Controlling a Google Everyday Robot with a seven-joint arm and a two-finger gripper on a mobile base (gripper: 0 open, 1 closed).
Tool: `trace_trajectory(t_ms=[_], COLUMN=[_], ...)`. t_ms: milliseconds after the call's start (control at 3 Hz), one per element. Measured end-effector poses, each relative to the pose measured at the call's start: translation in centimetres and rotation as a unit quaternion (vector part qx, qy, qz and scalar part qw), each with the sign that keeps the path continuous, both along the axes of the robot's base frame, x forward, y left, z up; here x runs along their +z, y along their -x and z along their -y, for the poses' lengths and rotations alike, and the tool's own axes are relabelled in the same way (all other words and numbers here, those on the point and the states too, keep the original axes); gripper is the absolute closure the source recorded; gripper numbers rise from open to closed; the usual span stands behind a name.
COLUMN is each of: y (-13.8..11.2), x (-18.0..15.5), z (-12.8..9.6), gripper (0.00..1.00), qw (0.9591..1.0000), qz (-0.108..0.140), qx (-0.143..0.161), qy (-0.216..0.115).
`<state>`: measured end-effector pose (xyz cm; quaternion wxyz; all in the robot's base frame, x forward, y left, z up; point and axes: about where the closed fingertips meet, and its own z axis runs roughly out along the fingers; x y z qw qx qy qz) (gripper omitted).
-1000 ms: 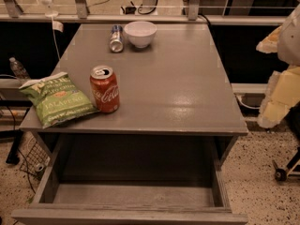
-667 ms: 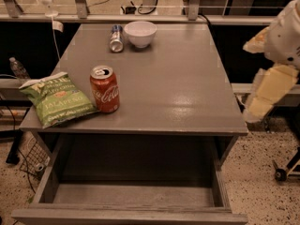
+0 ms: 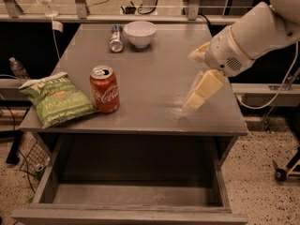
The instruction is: Place coke can into top drawer
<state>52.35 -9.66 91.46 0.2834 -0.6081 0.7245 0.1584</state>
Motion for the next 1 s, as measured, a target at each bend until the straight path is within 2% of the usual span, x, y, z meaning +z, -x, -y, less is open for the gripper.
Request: trace_trajectory(t_ms=[333,667,1000], y=[0.0,-0.8,-1.5], x=[0.0,0.8,2.3], z=[0.0,-1.9,-5.1], gripper=[0.0,0.0,0.0], qw=[1.0,0.9991,0.9957], qz=[0.0,0.013,0.03], qx=[0.0,0.002,0.01], qy=[0.0,-0.04,-0.087])
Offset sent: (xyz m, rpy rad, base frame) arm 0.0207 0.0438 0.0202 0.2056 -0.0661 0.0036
